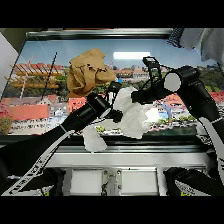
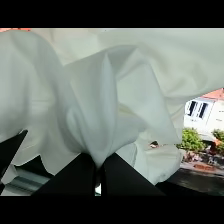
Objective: Fold the clothes and pants, and hang the long-sleeved shirts on hangers.
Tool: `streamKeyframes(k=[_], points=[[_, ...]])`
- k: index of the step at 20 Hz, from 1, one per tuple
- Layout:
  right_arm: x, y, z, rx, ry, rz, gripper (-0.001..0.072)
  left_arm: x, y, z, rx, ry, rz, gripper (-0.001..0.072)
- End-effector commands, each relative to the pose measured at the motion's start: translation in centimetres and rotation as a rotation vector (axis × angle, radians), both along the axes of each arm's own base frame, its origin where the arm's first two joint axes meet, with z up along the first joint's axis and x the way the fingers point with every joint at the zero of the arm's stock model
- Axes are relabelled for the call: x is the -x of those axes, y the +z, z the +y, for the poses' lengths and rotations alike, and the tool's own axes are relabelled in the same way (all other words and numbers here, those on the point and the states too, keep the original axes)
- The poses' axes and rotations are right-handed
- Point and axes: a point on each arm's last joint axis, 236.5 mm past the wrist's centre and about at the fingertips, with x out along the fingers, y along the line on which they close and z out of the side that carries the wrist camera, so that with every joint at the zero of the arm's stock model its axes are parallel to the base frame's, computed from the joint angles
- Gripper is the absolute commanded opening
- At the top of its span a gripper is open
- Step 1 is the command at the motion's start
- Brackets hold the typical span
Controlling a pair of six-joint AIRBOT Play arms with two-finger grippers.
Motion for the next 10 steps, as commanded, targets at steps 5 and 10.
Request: streamKeyframes(k=[5,10], points=[[0.1,-0.1,-0.1,0.007,0.006,0.003,0.0017,-2.5,-1.2,3.2,-0.049,0.101,0.017,0.0274],[-1.0,0.9,-2.4,0.111,0.086,-0.061,0.0017,-5.9,4.9,4.5,-0.03,0.077,-0.123,0.0018]])
